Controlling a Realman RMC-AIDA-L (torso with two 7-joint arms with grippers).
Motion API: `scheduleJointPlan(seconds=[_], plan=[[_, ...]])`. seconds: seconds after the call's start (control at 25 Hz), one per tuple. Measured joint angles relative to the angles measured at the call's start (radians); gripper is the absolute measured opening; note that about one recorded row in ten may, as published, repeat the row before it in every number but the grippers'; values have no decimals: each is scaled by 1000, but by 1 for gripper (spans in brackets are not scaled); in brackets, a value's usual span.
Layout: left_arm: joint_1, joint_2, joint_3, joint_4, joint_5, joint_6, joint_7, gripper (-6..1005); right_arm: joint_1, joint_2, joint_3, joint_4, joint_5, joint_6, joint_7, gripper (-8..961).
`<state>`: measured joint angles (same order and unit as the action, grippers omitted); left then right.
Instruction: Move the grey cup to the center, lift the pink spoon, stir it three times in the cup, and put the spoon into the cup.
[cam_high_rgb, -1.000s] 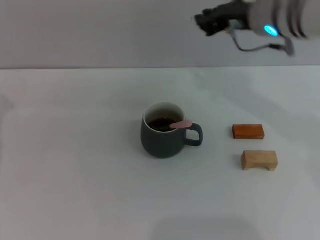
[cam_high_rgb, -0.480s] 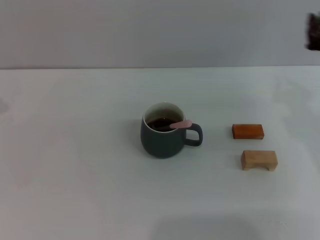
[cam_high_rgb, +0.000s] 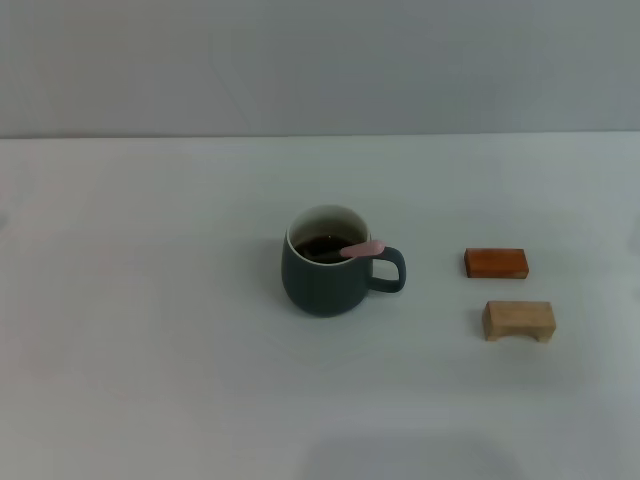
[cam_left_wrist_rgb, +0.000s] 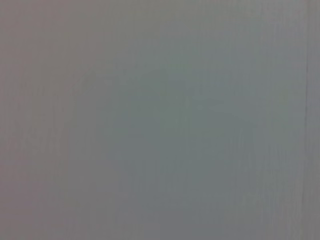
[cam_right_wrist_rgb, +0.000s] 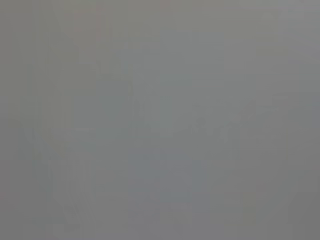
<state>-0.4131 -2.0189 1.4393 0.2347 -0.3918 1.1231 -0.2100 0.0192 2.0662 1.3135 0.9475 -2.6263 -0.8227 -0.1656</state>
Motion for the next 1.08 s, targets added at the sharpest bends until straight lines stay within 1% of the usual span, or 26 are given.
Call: scheduleJointPlan(seconds=[0.04,0.08,0.16,0.32,0.4,0.44,0.72,0.88,1.08], plan=[[2,0,0,0,0,0,0,-2,0,0,0,0,0,0,0,173],[2,0,0,0,0,0,0,-2,5,0,19,-50,-69,-42,86,173],[8,0,0,0,4,1,2,-2,9,3,51,-127,-153,-78,196,173],[14,0,0,-2,6,-2,9,-2,3,5,52,-174,-167,-99,193,172],[18,2,6,-13,7,-5,12,-2,0,4,52,-211,-167,-134,190,172],[21,3,8,-14,9,-5,12,-2,0,3,51,-250,-167,-181,189,172],[32,3,12,-14,69,1,29,-2,13,2,47,-291,-167,-200,184,172],[31,-1,4,-15,72,-3,73,-2,21,4,59,-305,-162,-203,177,172],[32,-2,-1,-15,65,-1,74,-2,15,7,109,-306,-157,-202,175,172]])
